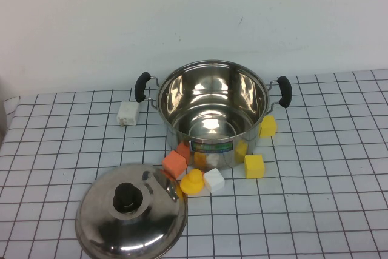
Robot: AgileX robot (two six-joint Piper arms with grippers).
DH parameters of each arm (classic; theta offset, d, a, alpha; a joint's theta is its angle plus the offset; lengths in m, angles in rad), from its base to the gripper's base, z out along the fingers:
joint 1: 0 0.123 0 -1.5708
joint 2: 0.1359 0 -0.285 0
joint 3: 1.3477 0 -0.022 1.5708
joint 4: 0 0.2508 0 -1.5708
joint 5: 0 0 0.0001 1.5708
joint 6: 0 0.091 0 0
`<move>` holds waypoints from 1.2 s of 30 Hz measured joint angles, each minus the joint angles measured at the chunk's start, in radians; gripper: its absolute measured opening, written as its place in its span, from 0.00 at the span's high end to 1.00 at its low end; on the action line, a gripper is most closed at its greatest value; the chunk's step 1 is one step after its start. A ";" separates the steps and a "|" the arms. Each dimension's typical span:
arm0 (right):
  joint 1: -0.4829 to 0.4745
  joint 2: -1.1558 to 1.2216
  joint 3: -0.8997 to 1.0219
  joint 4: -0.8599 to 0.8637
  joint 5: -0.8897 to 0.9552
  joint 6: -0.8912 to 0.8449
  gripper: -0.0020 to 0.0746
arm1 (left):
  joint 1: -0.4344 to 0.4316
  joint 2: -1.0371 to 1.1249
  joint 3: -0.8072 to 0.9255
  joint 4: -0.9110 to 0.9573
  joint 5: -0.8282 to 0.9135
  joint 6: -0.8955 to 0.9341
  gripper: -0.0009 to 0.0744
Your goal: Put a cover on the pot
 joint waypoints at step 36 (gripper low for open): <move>0.000 0.000 0.000 0.000 0.000 0.000 0.96 | 0.000 0.000 0.003 0.004 -0.576 0.000 0.99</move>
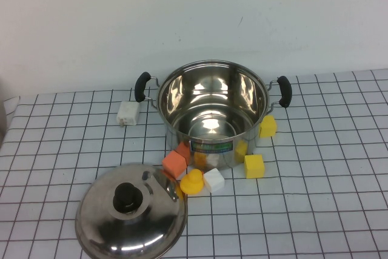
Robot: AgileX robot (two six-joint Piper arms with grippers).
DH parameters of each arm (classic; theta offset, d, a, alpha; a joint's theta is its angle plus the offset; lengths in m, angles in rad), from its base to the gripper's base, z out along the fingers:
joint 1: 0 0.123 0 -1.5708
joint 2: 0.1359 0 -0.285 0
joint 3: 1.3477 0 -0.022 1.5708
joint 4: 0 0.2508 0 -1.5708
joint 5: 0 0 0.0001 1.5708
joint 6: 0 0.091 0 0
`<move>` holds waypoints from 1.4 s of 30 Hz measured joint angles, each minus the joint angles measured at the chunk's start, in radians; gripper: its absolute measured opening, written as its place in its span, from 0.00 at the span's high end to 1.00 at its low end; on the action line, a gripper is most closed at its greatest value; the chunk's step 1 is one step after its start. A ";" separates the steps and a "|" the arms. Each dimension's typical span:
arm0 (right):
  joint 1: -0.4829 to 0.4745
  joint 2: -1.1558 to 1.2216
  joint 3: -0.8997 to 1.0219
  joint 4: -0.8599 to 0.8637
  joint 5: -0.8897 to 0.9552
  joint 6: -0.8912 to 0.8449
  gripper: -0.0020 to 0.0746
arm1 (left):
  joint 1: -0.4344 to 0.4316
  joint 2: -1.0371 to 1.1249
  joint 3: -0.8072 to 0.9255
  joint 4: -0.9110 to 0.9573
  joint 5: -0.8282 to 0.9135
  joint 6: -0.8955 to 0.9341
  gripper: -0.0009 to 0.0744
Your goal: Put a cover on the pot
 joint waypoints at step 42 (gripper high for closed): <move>0.000 0.000 0.000 0.000 0.000 0.000 0.96 | -0.025 0.818 -0.452 0.135 -0.069 -0.225 0.99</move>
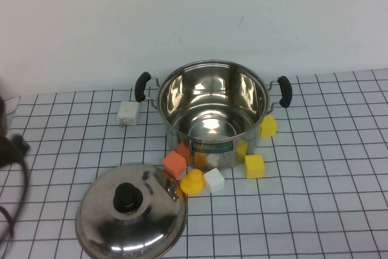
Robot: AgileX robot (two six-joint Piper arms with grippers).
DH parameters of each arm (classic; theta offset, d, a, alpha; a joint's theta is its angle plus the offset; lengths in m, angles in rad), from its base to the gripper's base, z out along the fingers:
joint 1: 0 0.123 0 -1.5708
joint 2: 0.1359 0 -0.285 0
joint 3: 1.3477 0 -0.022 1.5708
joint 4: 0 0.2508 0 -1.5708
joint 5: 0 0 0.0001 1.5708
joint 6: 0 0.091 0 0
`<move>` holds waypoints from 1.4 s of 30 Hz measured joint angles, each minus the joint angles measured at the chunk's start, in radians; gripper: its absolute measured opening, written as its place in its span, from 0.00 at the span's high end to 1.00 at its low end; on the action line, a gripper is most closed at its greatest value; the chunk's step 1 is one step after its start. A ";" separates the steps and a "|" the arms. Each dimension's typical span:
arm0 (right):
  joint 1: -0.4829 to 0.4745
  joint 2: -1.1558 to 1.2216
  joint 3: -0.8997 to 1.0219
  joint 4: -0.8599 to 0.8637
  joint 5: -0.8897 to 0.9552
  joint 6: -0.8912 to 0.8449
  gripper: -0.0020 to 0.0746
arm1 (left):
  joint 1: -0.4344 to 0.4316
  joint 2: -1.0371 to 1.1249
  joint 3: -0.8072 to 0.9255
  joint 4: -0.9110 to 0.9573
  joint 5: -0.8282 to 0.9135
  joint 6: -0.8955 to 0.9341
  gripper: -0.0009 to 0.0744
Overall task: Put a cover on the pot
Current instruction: Pick up the pot lid
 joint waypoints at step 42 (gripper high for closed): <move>0.000 0.000 0.000 0.000 0.000 0.001 0.96 | -0.197 1.118 0.108 0.089 -0.816 0.133 0.18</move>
